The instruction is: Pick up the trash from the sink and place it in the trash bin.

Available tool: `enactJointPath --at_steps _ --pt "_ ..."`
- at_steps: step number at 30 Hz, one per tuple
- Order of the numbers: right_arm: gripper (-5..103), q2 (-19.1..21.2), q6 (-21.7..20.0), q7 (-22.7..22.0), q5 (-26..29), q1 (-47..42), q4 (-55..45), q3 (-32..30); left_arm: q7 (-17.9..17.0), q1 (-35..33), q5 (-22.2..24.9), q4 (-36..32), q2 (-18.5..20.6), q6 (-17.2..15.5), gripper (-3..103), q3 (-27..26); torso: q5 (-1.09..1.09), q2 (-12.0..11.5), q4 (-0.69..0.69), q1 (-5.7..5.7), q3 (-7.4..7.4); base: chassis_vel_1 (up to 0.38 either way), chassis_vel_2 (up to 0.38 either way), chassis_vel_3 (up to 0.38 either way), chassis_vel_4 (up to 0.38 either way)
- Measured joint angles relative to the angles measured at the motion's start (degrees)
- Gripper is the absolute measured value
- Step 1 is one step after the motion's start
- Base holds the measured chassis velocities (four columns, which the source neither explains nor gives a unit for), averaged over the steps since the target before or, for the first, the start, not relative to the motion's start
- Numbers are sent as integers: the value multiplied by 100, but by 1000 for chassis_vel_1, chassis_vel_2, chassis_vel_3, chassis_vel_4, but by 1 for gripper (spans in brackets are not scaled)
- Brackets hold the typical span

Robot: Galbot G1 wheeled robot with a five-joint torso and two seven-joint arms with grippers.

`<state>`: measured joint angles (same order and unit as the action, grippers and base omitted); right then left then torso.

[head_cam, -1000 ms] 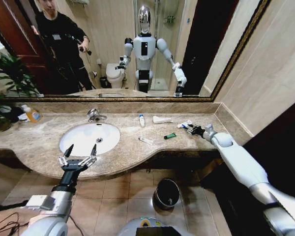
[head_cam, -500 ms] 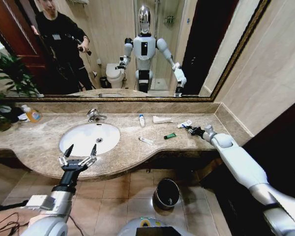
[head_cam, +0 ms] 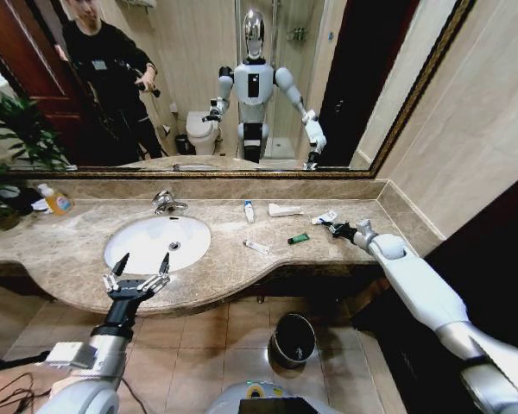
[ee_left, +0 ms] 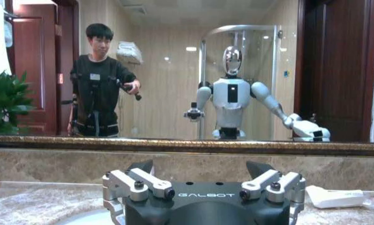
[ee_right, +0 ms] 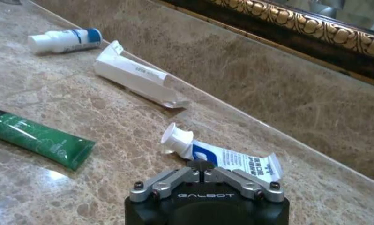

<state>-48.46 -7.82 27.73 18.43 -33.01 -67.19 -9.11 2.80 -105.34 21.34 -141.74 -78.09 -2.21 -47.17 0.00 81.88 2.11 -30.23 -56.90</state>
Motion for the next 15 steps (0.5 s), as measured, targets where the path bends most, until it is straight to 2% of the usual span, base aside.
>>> enactJointPath --at_steps 2,3,4,6,7,11,13,15 --pt "-3 23 7 -80 -21 1 -15 14 0 0 0 0 0 0 100 0 0 0 0 0 0 0 0 0 0" --pt "2 36 9 -79 -37 1 -15 14 0 0 0 0 0 0 100 0 0 0 0 0 0 0 0 0 0" --pt "2 36 9 -79 -37 1 -15 14 0 0 0 0 0 0 100 0 0 0 0 0 0 0 0 0 0" --pt "13 68 26 8 -77 3 -10 13 0 0 0 0 0 0 100 0 0 0 0 0 0 0 0 0 0" --pt "13 68 26 8 -77 3 -10 13 0 0 0 0 0 0 100 0 0 0 0 0 0 0 0 0 0" --pt "34 136 98 438 -155 29 44 2 0 0 0 0 0 0 100 0 0 0 -1 0 0 0 0 0 0" --pt "34 137 114 486 -149 31 50 1 0 0 0 0 0 0 100 0 0 0 0 0 0 0 0 0 0" --pt "45 102 113 456 11 30 42 17 0 0 0 0 0 0 100 0 -1 0 -1 0 0 0 0 0 0"
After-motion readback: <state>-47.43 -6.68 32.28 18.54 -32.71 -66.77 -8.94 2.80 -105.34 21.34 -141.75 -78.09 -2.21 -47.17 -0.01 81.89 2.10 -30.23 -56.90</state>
